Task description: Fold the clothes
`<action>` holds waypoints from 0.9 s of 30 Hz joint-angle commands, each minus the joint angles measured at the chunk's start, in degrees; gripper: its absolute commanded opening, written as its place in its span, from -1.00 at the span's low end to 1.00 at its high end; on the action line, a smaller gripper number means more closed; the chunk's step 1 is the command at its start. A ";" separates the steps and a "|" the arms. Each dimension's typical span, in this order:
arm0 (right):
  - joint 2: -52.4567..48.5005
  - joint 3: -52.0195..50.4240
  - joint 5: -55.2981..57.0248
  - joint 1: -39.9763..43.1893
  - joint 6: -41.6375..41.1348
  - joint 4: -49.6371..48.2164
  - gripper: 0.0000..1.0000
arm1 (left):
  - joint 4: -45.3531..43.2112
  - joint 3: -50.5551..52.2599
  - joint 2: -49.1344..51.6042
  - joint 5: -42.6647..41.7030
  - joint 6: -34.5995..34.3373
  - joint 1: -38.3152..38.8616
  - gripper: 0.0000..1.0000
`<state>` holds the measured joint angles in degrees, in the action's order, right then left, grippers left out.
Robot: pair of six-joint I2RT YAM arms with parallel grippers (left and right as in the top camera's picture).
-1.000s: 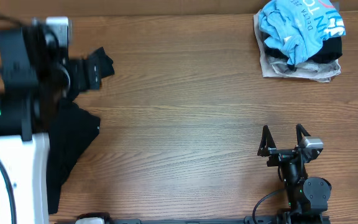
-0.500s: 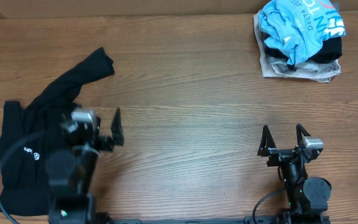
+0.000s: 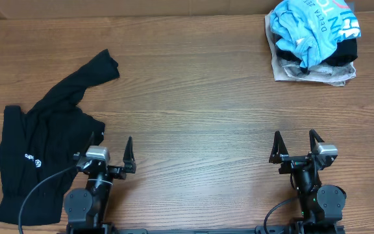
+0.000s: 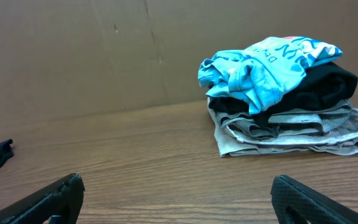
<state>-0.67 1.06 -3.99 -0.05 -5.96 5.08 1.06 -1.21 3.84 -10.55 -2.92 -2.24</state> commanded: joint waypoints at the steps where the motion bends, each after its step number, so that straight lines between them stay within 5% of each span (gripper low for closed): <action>1: 0.50 -0.59 0.76 -0.22 -0.09 -0.46 1.00 | 2.54 0.94 -2.27 0.24 -0.50 0.26 0.99; 27: 0.50 -0.59 0.76 -0.22 -0.09 -0.46 1.00 | 2.29 0.94 -3.58 0.44 -0.31 0.28 1.00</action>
<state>-0.67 1.06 -3.97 -0.05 -5.96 5.10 3.46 -0.60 0.91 -10.48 -2.92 -2.24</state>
